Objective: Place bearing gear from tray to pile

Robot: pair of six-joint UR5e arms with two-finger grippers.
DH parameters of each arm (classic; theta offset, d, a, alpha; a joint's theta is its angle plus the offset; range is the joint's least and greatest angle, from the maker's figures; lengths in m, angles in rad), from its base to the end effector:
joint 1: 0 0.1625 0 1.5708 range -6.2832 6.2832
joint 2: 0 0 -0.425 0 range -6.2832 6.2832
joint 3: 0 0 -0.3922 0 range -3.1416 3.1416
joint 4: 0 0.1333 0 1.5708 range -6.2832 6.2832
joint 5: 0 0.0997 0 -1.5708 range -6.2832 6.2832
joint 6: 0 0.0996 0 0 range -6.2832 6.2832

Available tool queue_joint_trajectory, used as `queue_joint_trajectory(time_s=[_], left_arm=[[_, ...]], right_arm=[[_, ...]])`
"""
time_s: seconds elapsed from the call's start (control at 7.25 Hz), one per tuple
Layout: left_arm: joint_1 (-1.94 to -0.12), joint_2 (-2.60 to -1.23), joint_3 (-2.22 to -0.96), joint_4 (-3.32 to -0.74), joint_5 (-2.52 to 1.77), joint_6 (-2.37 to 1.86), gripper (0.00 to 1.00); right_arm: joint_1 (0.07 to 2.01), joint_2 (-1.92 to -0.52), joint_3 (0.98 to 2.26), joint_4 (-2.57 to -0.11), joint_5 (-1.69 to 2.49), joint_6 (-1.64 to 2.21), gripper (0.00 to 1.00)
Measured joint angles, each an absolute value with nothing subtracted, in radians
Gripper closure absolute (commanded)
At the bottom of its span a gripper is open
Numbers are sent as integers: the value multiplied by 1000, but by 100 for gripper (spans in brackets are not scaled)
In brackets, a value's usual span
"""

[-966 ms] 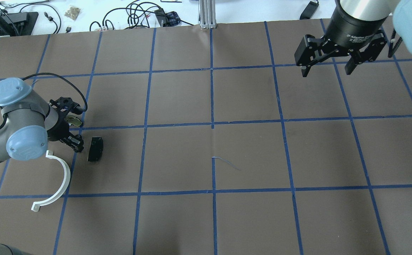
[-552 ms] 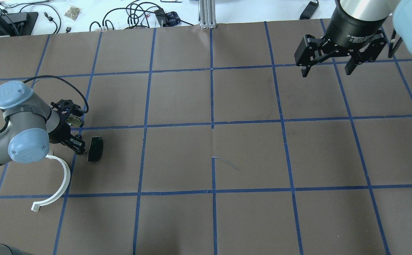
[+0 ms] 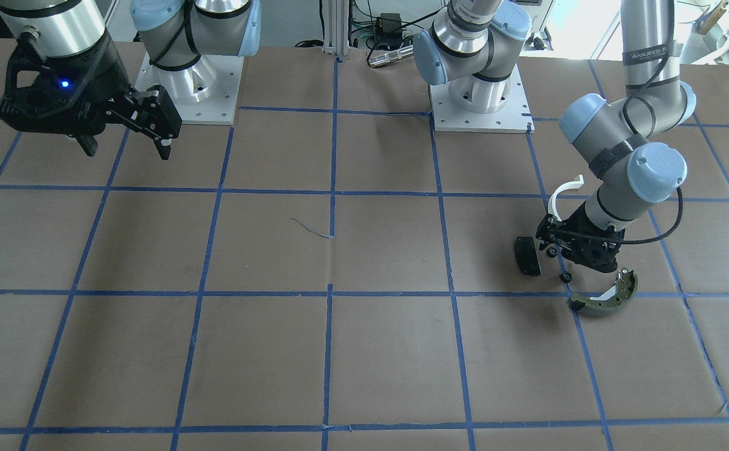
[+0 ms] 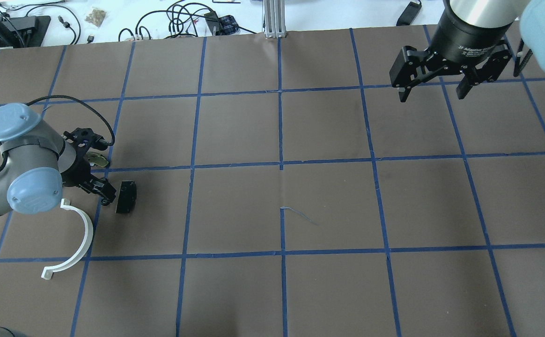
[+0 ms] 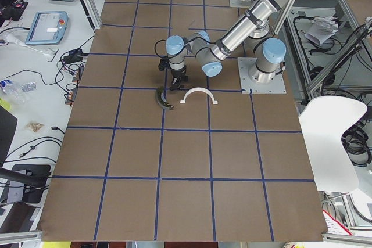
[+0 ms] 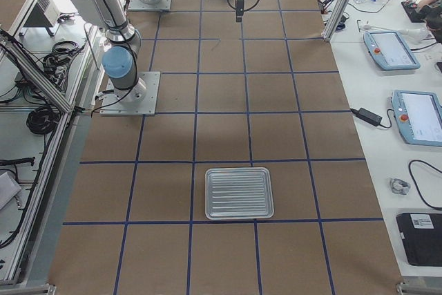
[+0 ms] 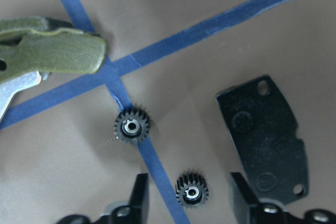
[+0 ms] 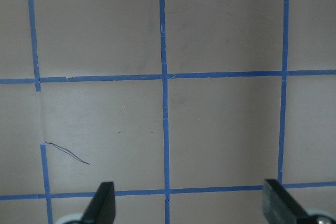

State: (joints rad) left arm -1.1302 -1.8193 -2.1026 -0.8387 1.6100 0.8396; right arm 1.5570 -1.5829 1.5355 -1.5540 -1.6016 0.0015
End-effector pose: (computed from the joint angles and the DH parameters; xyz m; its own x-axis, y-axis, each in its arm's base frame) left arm 0.0868 -0.4876 0.1943 -0.9212 0.3891 0.0097 0.3889 0.9192 0.0613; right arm 0.1235 -0.4911 0.5096 -0.9994 0.0162 0.0307 0.0153 0.9994 -0.0306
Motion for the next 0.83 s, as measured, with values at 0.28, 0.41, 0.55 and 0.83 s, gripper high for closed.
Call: queue_joint_trajectory(time_s=[0.28,0.41,0.55,0.83], left_arm=[[-1154,-1788,-1975,-1020,1610,816,0],[-1177,-1785,-1839,-1180,1612,789,0],[-1209,-1790,-1707,-1327,1614,728,0],[-1313,-1783,-1525,-1520,1615,501,0]], right_arm=[[1557,-1583,1535,-1554,-1601,2,0],[1557,-1583,1536,-1554,-1601,2,0],[1557,-1583,1536,-1554,-1601,2,0],[1557,-1583,1535,-1554,-1601,2,0]])
